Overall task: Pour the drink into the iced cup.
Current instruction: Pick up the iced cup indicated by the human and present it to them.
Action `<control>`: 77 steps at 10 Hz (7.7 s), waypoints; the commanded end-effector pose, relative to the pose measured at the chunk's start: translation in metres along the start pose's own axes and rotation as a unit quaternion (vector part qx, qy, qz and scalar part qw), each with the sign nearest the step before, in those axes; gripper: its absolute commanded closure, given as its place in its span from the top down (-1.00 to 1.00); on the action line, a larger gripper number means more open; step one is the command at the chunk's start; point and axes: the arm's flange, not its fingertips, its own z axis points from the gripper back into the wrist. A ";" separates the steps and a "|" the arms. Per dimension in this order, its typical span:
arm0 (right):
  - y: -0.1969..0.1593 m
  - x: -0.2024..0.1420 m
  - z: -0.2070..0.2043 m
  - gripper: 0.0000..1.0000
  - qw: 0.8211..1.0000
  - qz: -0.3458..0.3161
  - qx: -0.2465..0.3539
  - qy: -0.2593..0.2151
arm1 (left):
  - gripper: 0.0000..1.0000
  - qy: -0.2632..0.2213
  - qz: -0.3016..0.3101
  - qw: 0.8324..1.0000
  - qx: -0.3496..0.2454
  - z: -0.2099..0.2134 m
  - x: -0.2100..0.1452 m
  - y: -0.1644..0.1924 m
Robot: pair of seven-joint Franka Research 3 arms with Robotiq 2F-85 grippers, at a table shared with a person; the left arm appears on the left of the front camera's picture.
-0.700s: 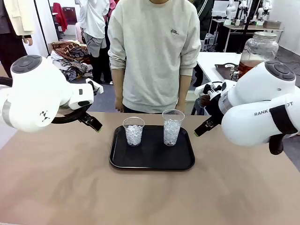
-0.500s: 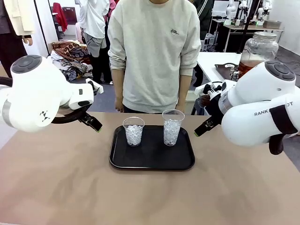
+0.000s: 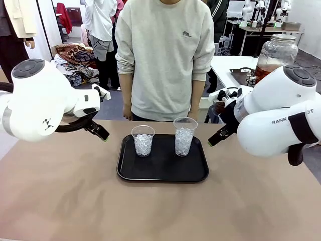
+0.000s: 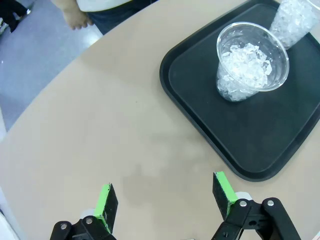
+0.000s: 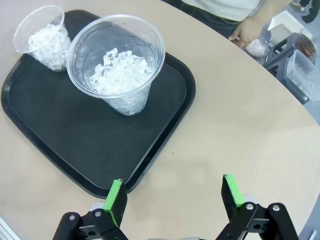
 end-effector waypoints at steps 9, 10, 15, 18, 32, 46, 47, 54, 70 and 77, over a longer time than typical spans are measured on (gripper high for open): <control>-0.035 0.030 0.092 1.00 0.994 -0.059 0.085 -0.031 | 1.00 -0.021 0.031 0.998 -0.048 0.092 0.041 0.027; -0.040 0.029 0.099 1.00 0.990 -0.077 0.110 -0.039 | 1.00 -0.017 0.050 0.997 -0.064 0.097 0.042 0.034; -0.089 0.001 0.111 1.00 0.936 -0.193 0.290 -0.056 | 1.00 -0.039 0.145 0.956 -0.252 0.093 0.018 0.075; -0.108 -0.015 0.097 1.00 0.905 -0.238 0.347 -0.062 | 1.00 -0.047 0.190 0.922 -0.334 0.063 0.000 0.091; -0.156 -0.024 0.054 1.00 0.789 -0.385 0.478 -0.009 | 1.00 -0.089 0.275 0.859 -0.422 0.032 -0.022 0.128; -0.182 -0.042 -0.001 1.00 0.722 -0.425 0.545 0.029 | 1.00 -0.005 0.363 0.760 -0.539 -0.029 -0.030 0.152; -0.180 -0.051 -0.004 1.00 0.726 -0.417 0.545 0.032 | 1.00 -0.031 0.364 0.760 -0.537 -0.034 -0.033 0.146; -0.180 -0.051 -0.004 1.00 0.726 -0.417 0.545 0.032 | 1.00 -0.031 0.364 0.760 -0.537 -0.034 -0.033 0.146; -0.180 -0.051 -0.004 1.00 0.727 -0.417 0.545 0.034 | 1.00 -0.031 0.364 0.760 -0.537 -0.034 -0.033 0.146; -0.186 -0.029 0.000 1.00 0.856 -0.148 0.488 -0.084 | 1.00 -0.031 0.364 0.760 -0.537 -0.034 -0.033 0.146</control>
